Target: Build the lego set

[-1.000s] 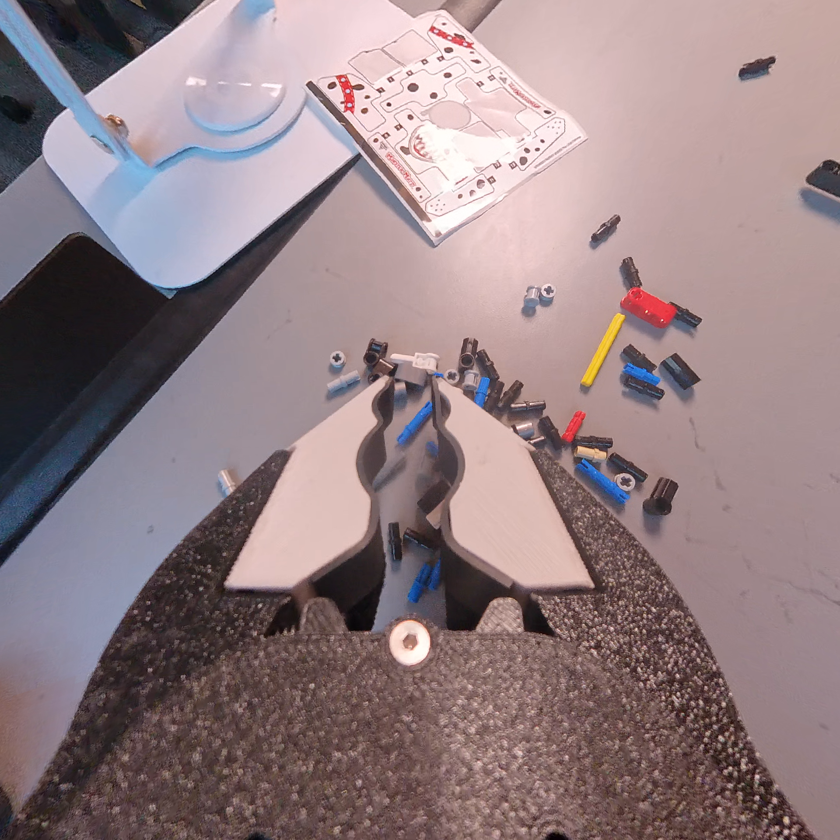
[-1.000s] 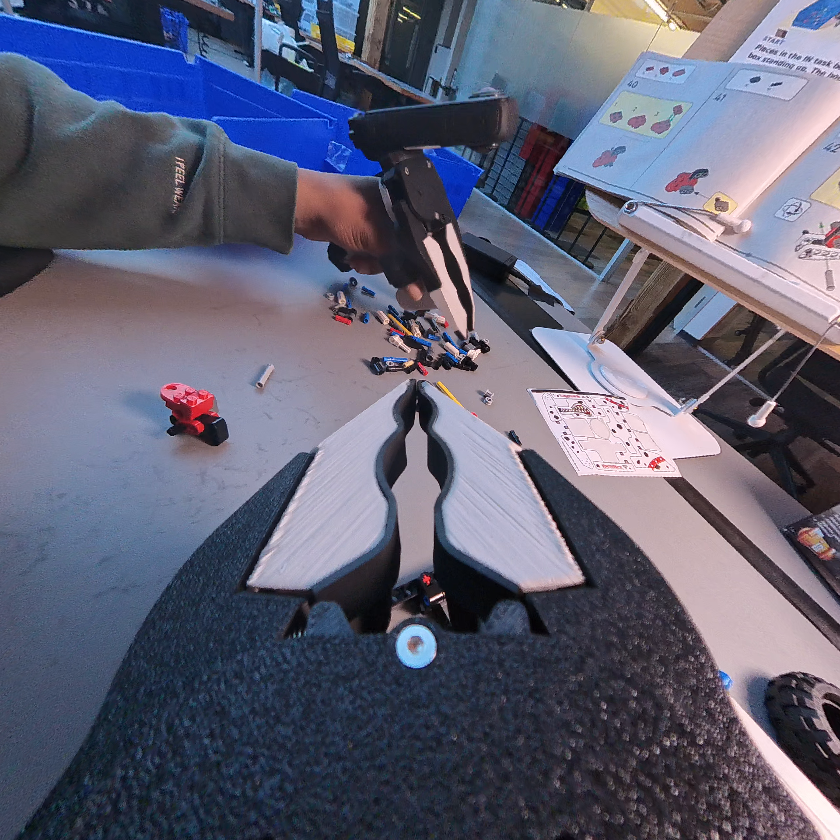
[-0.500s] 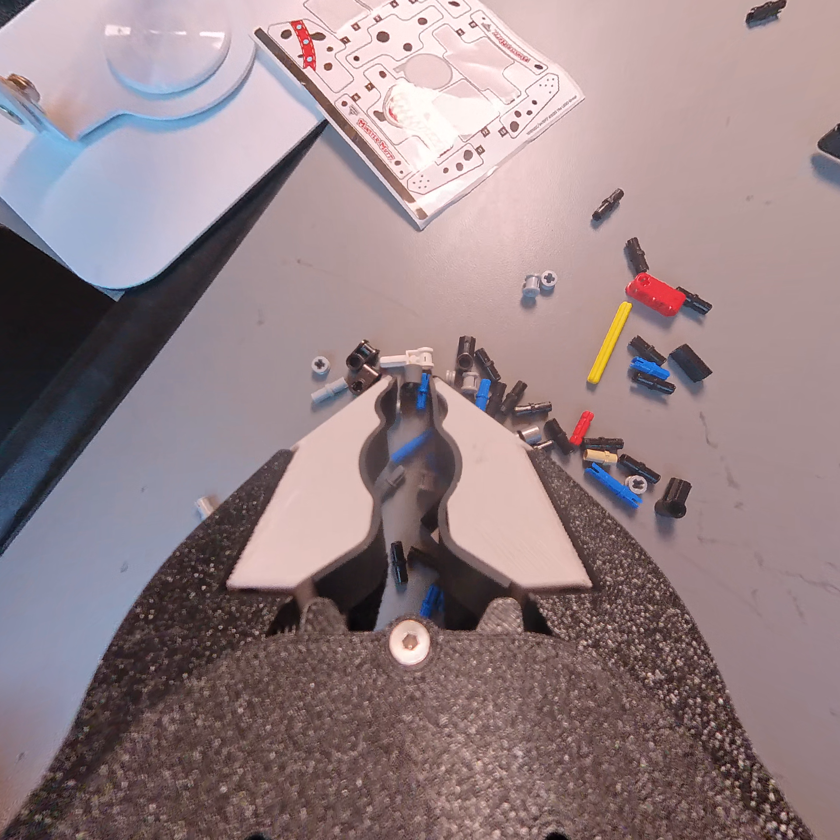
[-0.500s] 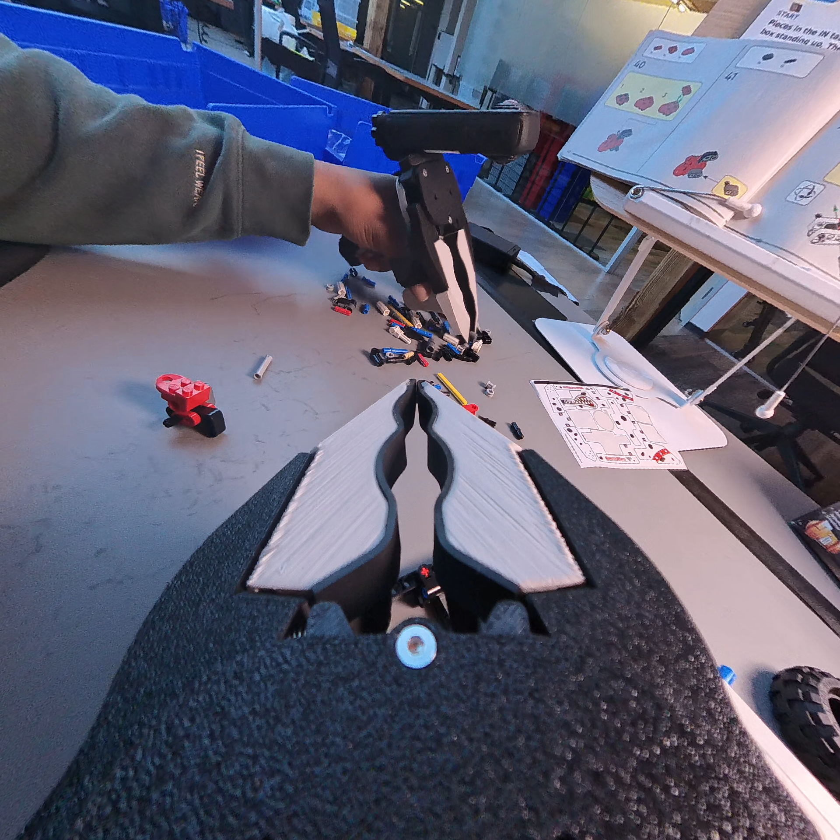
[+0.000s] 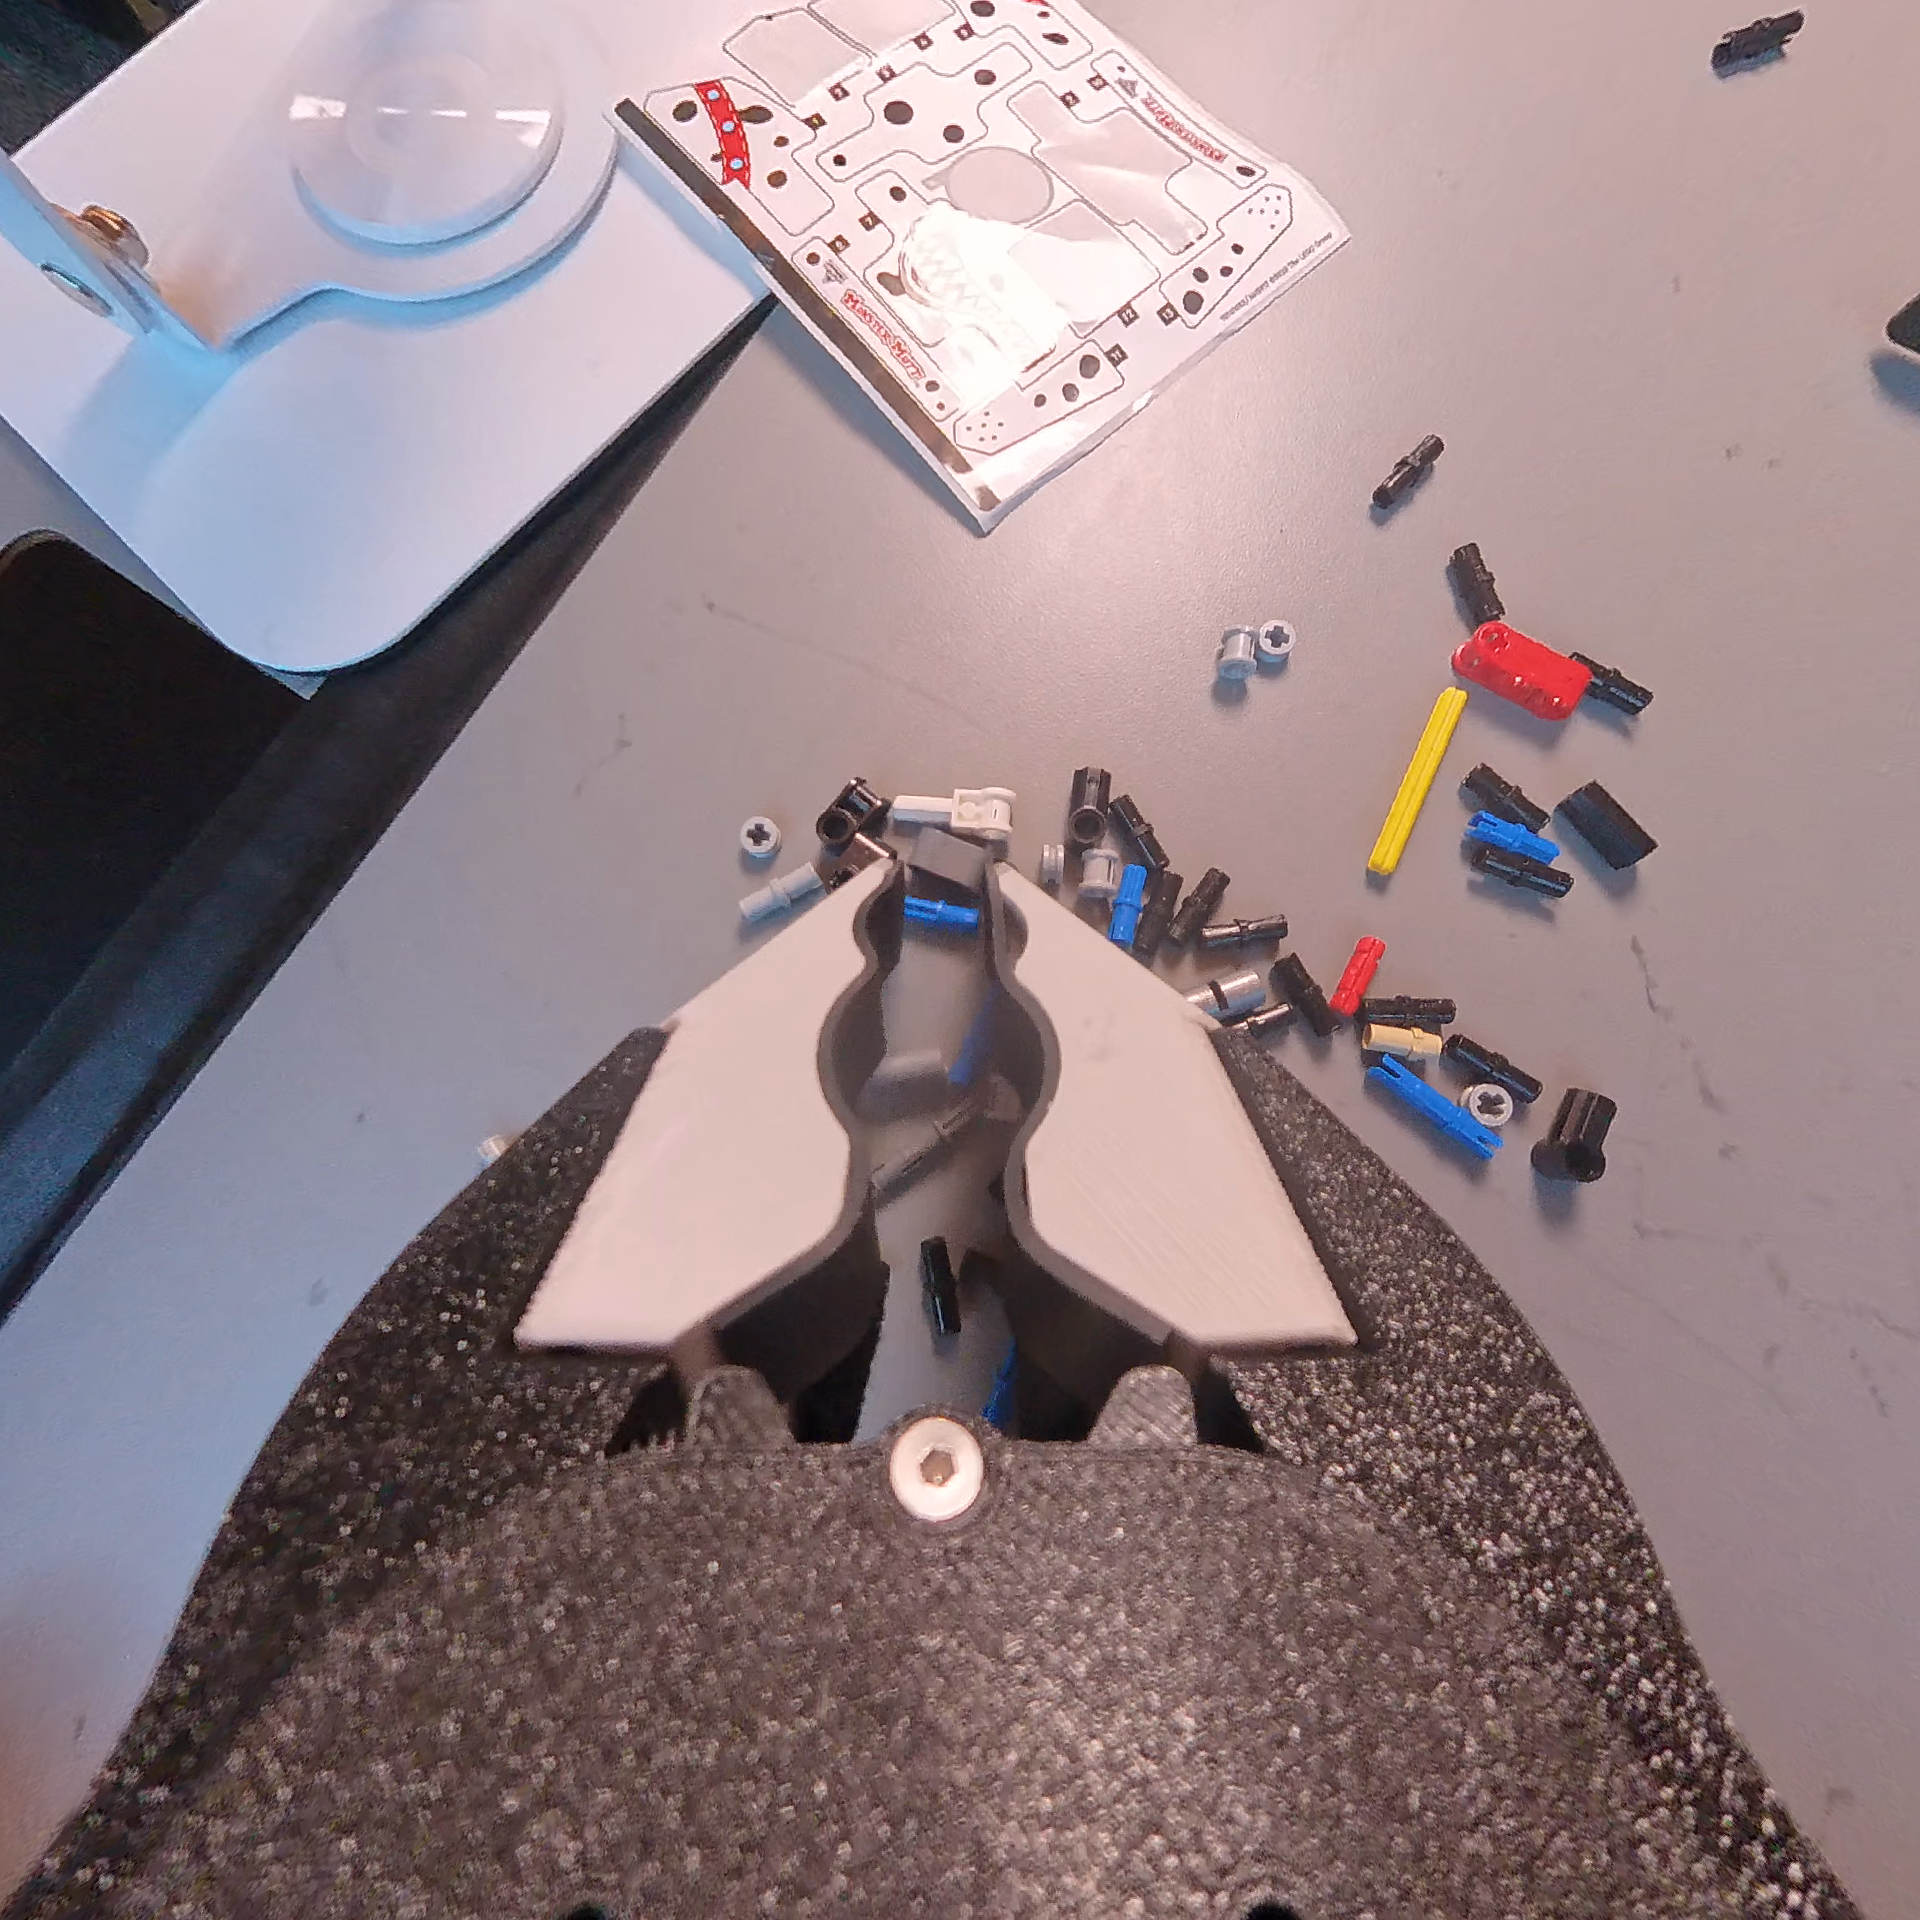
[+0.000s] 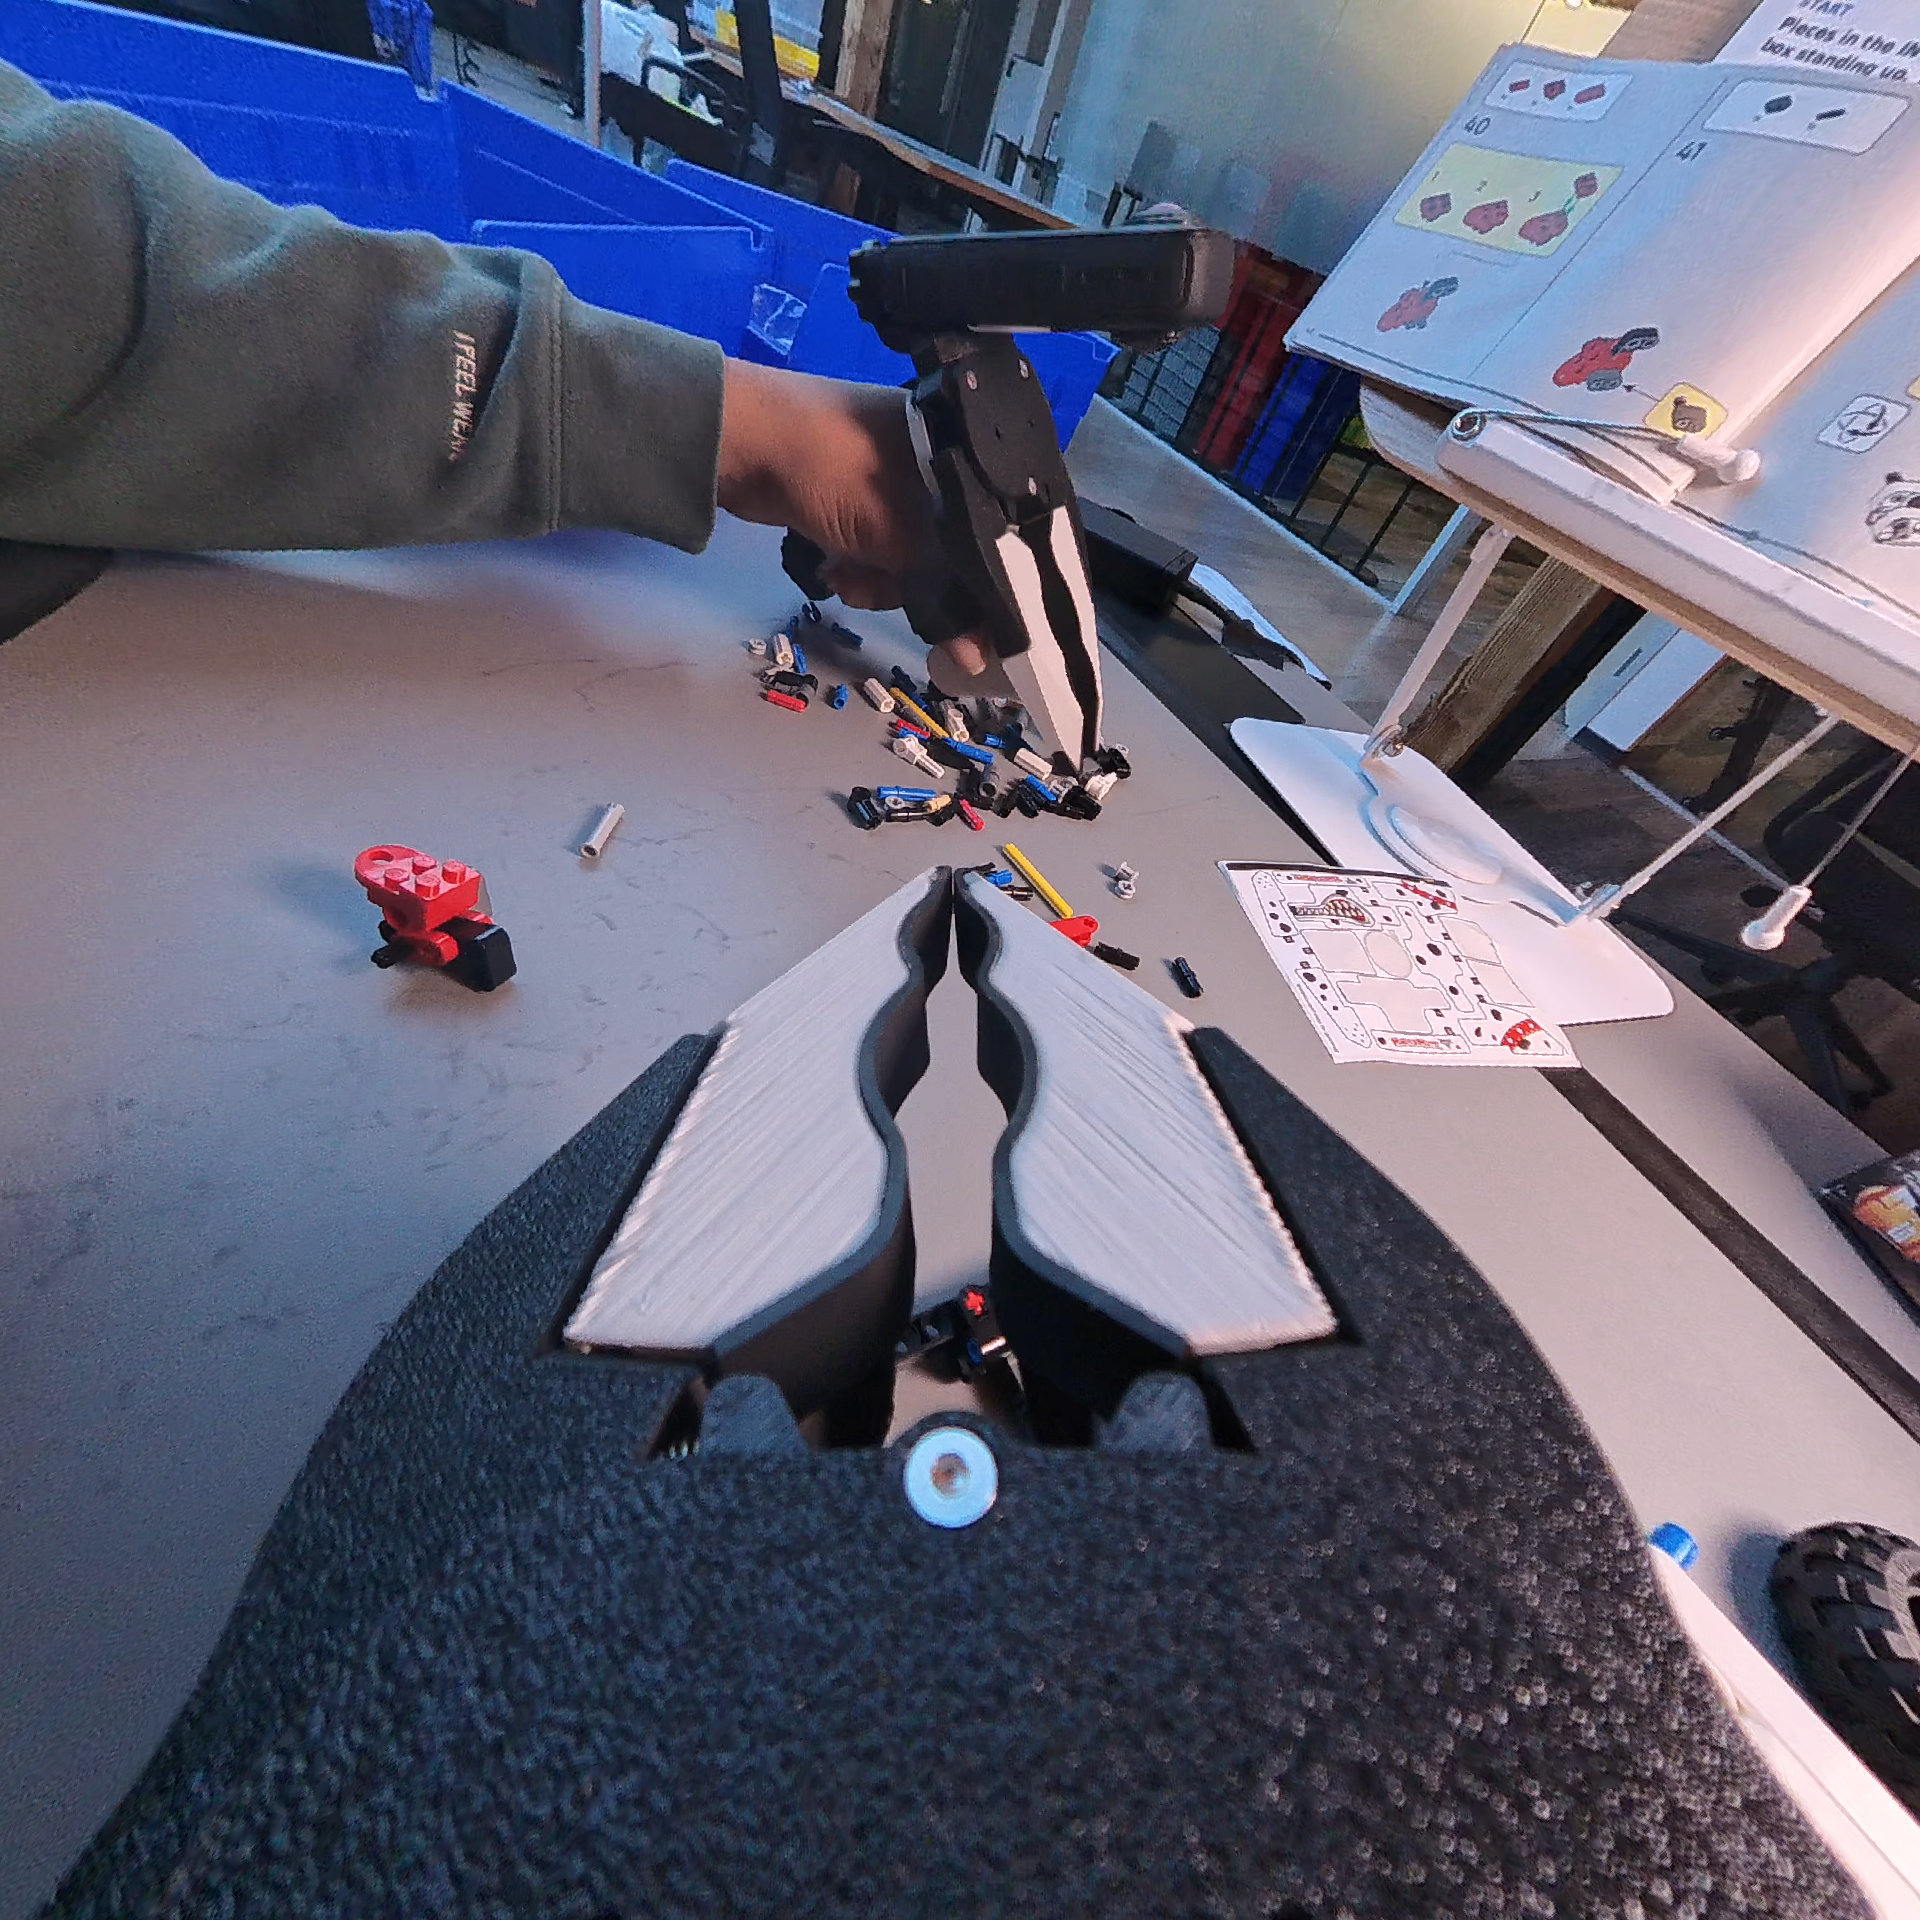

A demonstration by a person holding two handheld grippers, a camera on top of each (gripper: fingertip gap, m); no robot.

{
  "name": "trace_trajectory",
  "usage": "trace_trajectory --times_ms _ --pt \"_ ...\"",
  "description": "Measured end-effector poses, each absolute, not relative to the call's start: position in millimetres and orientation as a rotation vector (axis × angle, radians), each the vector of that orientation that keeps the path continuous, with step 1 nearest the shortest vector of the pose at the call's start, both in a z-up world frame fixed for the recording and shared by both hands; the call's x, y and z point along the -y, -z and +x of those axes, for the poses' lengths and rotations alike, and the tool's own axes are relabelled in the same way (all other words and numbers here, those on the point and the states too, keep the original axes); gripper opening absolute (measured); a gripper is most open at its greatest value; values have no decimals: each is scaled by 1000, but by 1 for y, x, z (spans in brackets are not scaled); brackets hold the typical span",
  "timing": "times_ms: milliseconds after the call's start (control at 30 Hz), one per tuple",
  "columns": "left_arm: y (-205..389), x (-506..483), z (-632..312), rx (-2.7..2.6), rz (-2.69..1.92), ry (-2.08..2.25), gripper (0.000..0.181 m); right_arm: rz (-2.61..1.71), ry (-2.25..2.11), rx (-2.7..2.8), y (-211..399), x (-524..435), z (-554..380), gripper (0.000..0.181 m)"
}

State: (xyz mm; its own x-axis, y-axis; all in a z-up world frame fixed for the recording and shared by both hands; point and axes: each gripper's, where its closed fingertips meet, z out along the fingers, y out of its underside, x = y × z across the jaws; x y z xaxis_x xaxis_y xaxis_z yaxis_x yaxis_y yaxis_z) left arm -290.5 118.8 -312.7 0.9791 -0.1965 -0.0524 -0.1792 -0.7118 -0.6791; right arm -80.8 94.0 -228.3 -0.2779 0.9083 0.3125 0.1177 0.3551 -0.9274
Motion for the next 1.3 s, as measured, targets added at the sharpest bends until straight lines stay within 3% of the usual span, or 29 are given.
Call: trace_trajectory --times_ms 867,1167,1300 --pt "303 -120 -285 -281 -2303 82 16 -925 -1033 1664 229 -94 -81 0" --pt "179 -74 -162 -430 -1611 999 15 -823 -1068 1565 195 -83 -77 15" --pt "161 -50 -105 -586 -1475 1287 15 -664 -1022 1581 174 -61 -69 18"
